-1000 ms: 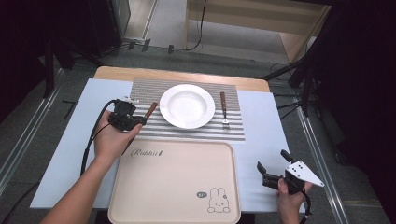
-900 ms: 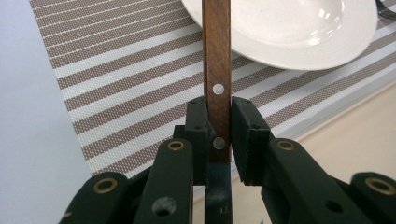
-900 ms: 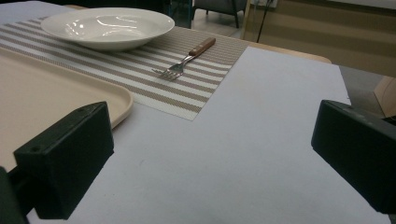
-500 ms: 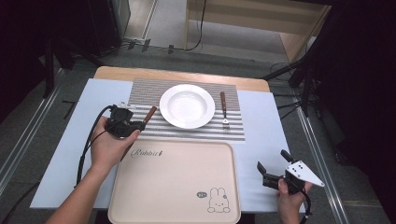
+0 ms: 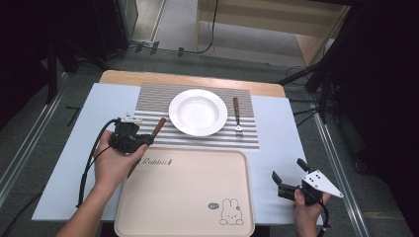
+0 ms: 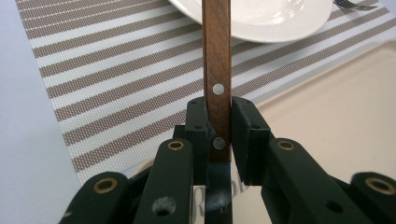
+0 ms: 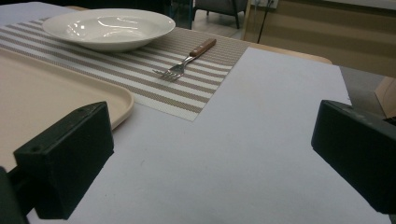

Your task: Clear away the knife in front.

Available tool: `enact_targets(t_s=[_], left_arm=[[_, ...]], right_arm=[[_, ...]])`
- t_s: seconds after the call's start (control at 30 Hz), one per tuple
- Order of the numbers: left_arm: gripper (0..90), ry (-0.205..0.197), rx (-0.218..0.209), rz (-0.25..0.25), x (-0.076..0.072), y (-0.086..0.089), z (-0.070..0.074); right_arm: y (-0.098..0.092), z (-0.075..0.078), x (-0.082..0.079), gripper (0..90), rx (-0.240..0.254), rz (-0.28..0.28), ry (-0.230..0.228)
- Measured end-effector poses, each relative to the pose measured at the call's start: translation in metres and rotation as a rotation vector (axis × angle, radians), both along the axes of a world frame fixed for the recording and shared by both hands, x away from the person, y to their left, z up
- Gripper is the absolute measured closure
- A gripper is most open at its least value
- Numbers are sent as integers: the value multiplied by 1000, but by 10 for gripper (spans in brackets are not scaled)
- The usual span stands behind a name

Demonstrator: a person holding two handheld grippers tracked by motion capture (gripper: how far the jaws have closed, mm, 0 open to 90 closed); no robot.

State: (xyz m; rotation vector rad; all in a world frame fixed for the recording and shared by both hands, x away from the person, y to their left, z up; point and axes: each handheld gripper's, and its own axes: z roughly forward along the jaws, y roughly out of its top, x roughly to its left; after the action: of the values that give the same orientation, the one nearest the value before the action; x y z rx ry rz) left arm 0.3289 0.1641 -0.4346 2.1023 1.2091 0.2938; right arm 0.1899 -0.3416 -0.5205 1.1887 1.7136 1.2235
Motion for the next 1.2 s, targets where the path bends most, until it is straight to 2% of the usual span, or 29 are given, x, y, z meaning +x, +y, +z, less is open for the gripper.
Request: enact_targets(t_s=[0.6, 1.2], left_arm=[[770, 19, -39, 8, -33, 8, -11], [769, 15, -35, 9, -60, 14, -22]], right_arm=[[0, 0, 0, 0, -3, -1, 3], [1, 0, 0, 0, -8, -3, 4]])
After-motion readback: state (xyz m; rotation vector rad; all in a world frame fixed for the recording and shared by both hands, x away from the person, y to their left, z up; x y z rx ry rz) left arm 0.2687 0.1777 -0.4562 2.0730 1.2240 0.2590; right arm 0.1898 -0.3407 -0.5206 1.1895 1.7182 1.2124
